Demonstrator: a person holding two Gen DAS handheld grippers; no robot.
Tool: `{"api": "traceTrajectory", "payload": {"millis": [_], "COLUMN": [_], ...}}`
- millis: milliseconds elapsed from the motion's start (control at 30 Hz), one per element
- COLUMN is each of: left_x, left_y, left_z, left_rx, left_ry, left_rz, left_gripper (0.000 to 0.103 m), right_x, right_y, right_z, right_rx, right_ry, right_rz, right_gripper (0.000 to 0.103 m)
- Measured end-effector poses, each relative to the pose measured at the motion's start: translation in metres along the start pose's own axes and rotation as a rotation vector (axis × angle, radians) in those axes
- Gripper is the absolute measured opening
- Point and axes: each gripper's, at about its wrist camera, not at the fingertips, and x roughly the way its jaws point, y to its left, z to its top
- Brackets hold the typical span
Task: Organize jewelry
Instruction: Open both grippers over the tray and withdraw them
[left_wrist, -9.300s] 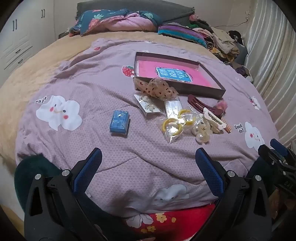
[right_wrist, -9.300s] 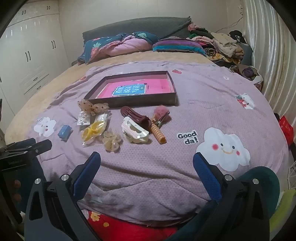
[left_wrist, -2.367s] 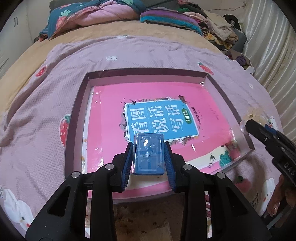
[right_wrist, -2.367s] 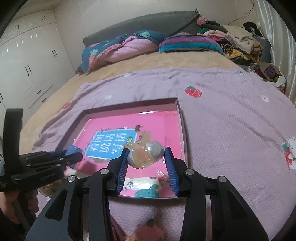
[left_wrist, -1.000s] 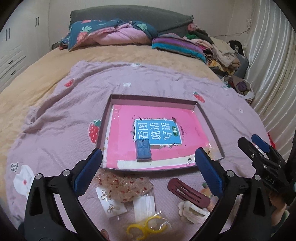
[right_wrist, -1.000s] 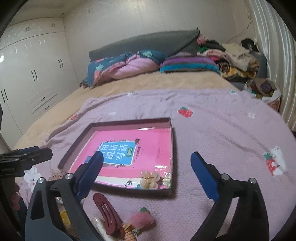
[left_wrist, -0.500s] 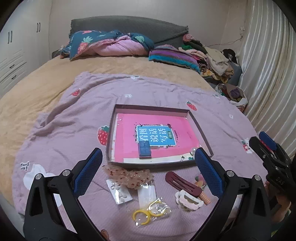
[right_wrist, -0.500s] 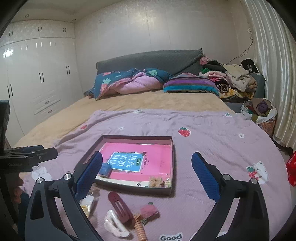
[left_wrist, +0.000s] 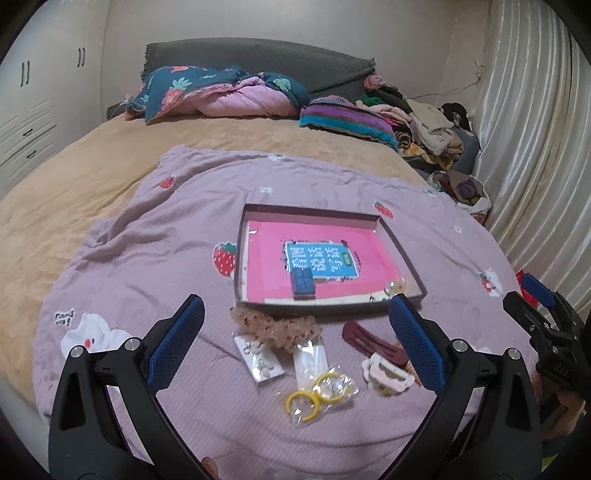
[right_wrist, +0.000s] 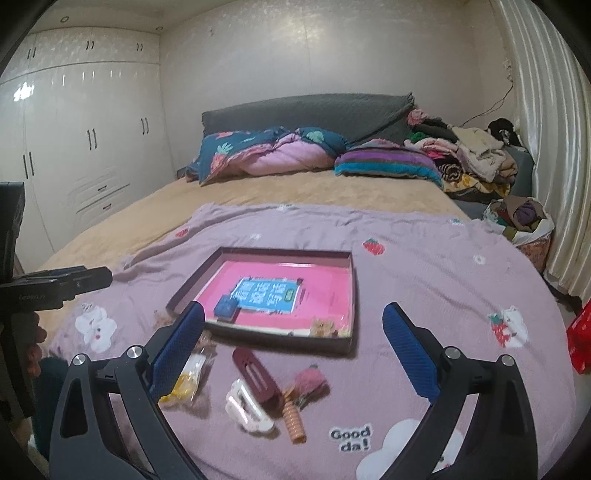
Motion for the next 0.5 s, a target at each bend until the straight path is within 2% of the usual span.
{"api": "traceTrajectory", "payload": {"millis": [500], "left_x": [0.006], "left_y": [0.004], "left_z": [-0.05], "left_rx": [0.084], "left_ry": [0.082], "left_rz": [-0.008], "left_gripper": [0.093], "right_x": [0.0], "right_y": [0.013], "right_z": [-0.038], "right_rx": [-0.024], "right_ry": [0.097], "right_rz": [0.0], "right_gripper": [0.096]}}
